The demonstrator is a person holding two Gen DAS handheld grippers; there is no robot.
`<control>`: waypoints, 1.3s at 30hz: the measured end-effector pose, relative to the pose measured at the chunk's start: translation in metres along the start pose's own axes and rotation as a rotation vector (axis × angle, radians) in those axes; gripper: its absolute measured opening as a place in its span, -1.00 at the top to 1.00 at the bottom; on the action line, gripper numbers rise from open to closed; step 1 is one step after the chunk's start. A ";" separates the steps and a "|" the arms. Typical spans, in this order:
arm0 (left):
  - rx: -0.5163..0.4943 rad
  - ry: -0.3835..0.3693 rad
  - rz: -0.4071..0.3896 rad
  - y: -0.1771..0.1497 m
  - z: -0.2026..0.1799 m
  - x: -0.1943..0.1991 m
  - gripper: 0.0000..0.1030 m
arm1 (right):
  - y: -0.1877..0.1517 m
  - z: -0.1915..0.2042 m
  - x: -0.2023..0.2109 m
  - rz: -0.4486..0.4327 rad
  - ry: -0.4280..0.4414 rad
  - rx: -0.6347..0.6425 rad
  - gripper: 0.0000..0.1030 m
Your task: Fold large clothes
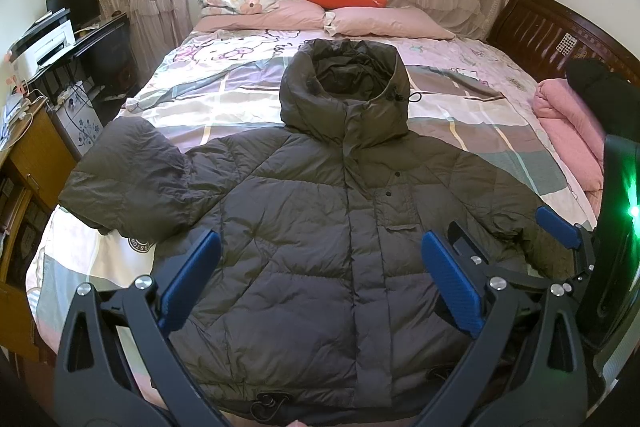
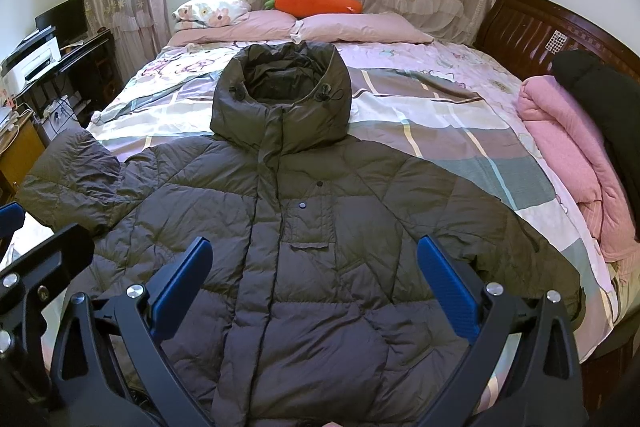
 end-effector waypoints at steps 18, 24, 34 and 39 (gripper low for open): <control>-0.003 0.003 -0.002 -0.002 0.003 -0.001 -0.96 | -0.002 0.003 -0.001 0.008 0.000 0.000 -0.97; -0.013 0.014 -0.016 -0.007 0.014 -0.002 -0.96 | -0.003 0.004 -0.001 0.009 0.001 0.001 -0.97; -0.022 0.018 -0.015 -0.004 0.011 0.000 -0.96 | -0.003 0.004 -0.002 0.010 0.001 0.001 -0.97; -0.023 0.017 -0.013 -0.004 0.012 0.000 -0.96 | -0.003 0.004 -0.002 0.011 0.001 0.001 -0.97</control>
Point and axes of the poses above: each gripper's, at about its wrist camera, not at the fingertips, and x roughly against the way its jaws point, z to its left, y to its top, the point moved 1 cm from there along -x, roughly the way its jaws point, and after that the axes turned 11 degrees about -z, right-handed, at the moved point
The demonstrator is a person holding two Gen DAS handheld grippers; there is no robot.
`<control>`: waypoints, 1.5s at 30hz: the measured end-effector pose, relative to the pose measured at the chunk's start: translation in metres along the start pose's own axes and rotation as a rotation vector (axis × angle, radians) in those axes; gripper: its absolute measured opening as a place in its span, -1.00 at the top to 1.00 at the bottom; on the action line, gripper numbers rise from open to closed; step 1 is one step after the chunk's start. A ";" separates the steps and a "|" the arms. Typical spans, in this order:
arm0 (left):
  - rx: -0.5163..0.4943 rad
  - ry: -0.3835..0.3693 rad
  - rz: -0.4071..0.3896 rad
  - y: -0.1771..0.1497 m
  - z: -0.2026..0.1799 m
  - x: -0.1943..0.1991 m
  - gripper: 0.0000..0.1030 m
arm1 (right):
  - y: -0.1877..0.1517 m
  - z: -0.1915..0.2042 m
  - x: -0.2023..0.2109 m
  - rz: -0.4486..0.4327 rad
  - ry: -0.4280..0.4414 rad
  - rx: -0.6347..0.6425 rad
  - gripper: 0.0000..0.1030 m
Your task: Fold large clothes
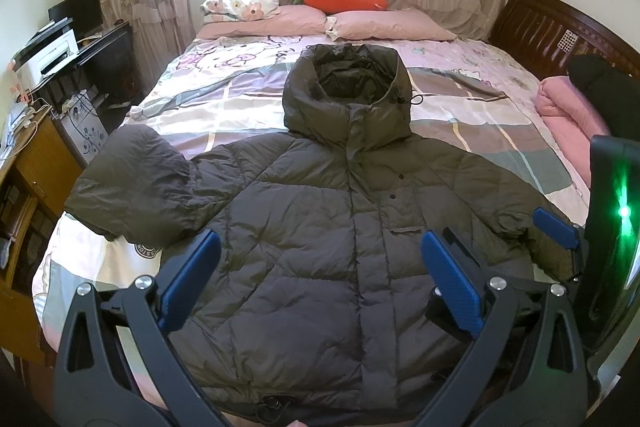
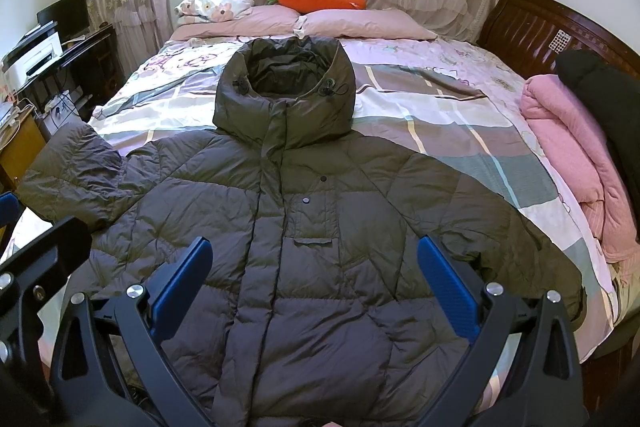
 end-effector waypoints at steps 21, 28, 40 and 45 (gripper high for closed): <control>0.000 0.002 -0.001 -0.001 -0.001 0.000 -0.96 | -0.001 0.001 -0.001 0.003 0.001 0.001 -0.97; 0.000 -0.001 0.001 -0.001 -0.001 0.000 -0.96 | -0.002 0.001 -0.001 0.004 0.002 0.002 -0.97; -0.005 0.004 -0.003 -0.004 -0.001 0.000 -0.96 | -0.005 0.004 -0.003 0.008 0.002 0.003 -0.97; -0.013 0.009 -0.010 -0.007 0.001 0.002 -0.96 | -0.004 0.002 -0.003 0.008 0.003 0.004 -0.97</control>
Point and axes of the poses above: each gripper's, at about its wrist camera, not at the fingertips, and x roughly against the way its jaws point, z to its left, y to its top, the point moved 1 cm from there along -x, roughly the way its jaws point, and after that the axes turned 11 degrees about -z, right-handed, at the moved point
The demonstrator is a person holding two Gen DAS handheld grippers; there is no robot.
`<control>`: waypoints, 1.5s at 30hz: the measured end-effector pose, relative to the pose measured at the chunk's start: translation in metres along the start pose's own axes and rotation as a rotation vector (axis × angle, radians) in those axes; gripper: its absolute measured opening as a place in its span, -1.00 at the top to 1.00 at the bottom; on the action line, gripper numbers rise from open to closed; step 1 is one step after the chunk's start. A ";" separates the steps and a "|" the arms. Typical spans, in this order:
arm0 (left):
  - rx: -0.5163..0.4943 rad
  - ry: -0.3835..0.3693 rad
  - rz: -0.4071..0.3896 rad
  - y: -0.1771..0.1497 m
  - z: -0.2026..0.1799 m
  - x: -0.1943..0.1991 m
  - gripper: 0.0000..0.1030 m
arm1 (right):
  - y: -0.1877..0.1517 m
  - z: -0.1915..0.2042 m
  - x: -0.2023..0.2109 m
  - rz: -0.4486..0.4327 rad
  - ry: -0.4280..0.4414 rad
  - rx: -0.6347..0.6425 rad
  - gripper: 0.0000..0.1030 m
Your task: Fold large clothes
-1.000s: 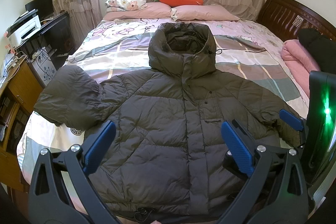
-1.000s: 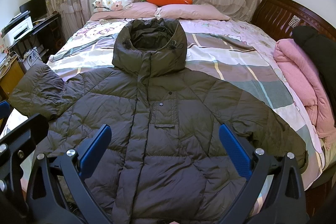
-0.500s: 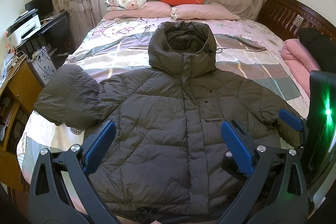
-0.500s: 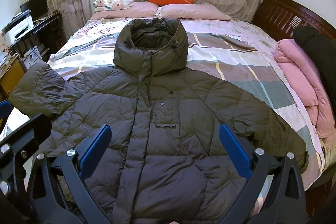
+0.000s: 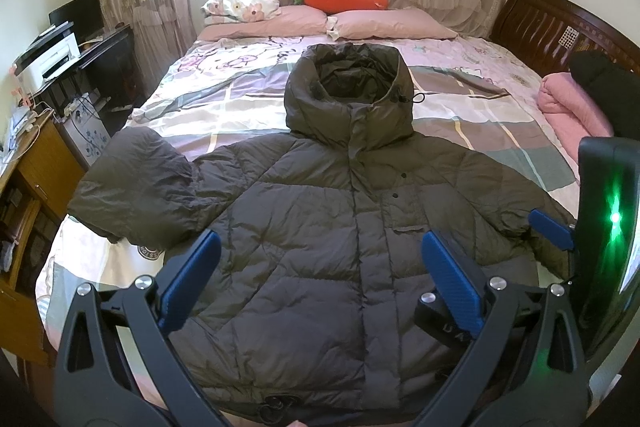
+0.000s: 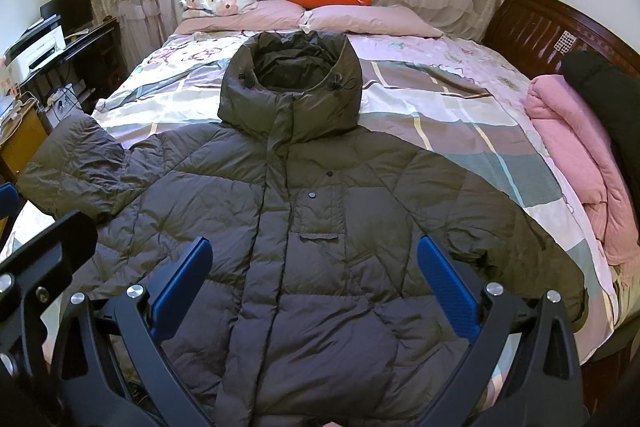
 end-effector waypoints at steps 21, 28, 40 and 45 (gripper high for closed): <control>0.003 0.052 0.029 0.002 0.016 -0.006 -0.96 | -0.011 0.020 -0.003 0.005 0.015 0.017 -0.97; 0.209 0.177 0.084 0.045 0.127 -0.036 -0.96 | -0.011 0.002 -0.033 0.108 0.022 -0.016 -0.97; 1.406 -0.077 0.194 -0.097 0.379 -0.117 -0.96 | -0.035 0.031 -0.070 0.287 0.099 0.020 -0.97; 1.550 -0.043 -0.027 -0.113 0.422 -0.115 -0.96 | -0.044 0.036 -0.081 0.339 0.109 0.020 -0.97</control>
Point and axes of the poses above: each gripper's, at about its wrist camera, not at the fingertips, and x roughly against the way its jaws point, z to its left, y to its top, the point moved 1 cm from there along -x, roughly the way its jaws point, and after that the axes turned 11 degrees about -z, right-handed, at the moved point
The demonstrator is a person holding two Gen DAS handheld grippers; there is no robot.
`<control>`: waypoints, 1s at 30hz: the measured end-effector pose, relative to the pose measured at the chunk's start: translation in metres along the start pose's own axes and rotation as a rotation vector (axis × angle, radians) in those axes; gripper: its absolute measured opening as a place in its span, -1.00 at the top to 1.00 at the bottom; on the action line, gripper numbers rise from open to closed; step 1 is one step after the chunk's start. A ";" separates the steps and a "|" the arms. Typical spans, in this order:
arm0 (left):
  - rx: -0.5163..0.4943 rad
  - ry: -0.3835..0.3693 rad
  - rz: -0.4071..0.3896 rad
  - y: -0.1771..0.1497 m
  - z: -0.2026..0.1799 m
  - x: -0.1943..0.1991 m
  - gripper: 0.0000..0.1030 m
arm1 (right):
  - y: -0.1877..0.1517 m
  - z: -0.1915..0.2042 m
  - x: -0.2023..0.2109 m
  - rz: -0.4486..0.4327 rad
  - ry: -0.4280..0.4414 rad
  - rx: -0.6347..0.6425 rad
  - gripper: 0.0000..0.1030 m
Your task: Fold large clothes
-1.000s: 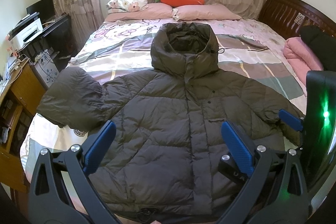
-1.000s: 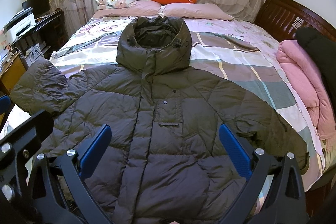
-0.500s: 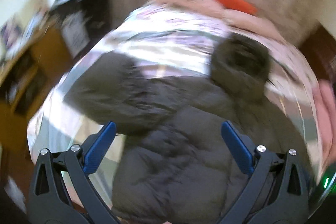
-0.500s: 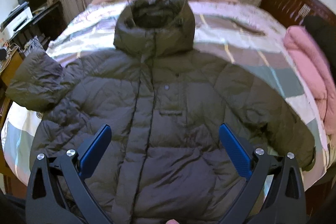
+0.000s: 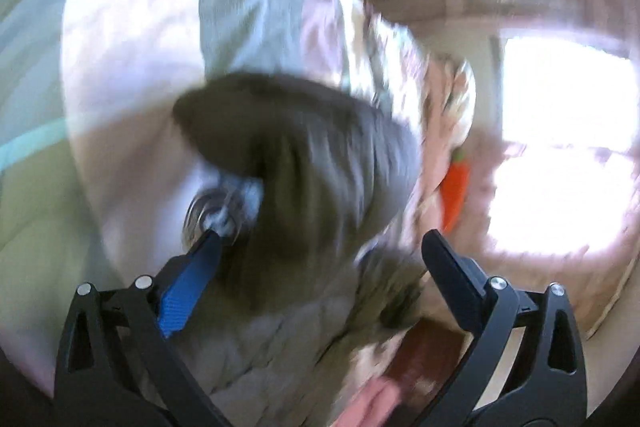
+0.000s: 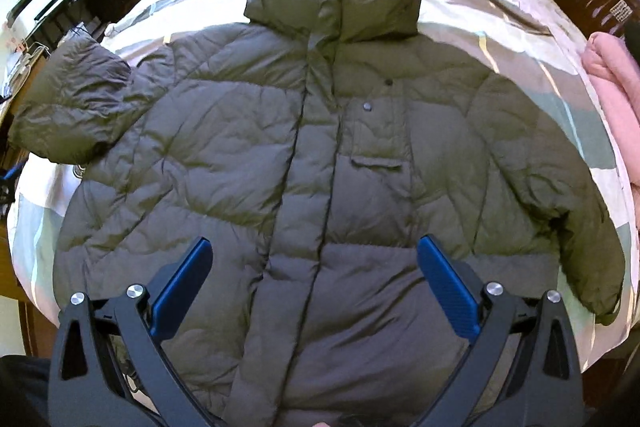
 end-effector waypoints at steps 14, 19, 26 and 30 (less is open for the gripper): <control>-0.118 -0.062 -0.131 0.052 -0.011 -0.015 0.76 | -0.007 -0.003 -0.023 0.086 0.031 -0.030 -0.97; -0.737 0.152 -0.537 0.013 -0.114 0.048 0.78 | -0.009 -0.004 -0.026 0.101 0.037 -0.036 -0.97; -0.253 0.355 -0.339 0.064 -0.021 0.002 0.01 | -0.011 -0.004 -0.028 0.113 0.038 -0.036 -0.97; -0.077 0.320 -0.327 0.073 0.011 0.012 -0.72 | -0.012 -0.007 -0.029 0.118 0.033 -0.049 -0.97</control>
Point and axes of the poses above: each gripper's, at about its wrist camera, not at the fingertips, and x roughly against the way its jaws point, z to its left, y to its top, the point moved 1 cm from there along -x, roughly the way its jaws point, and after that the axes turned 11 degrees about -z, right-handed, at the moved point
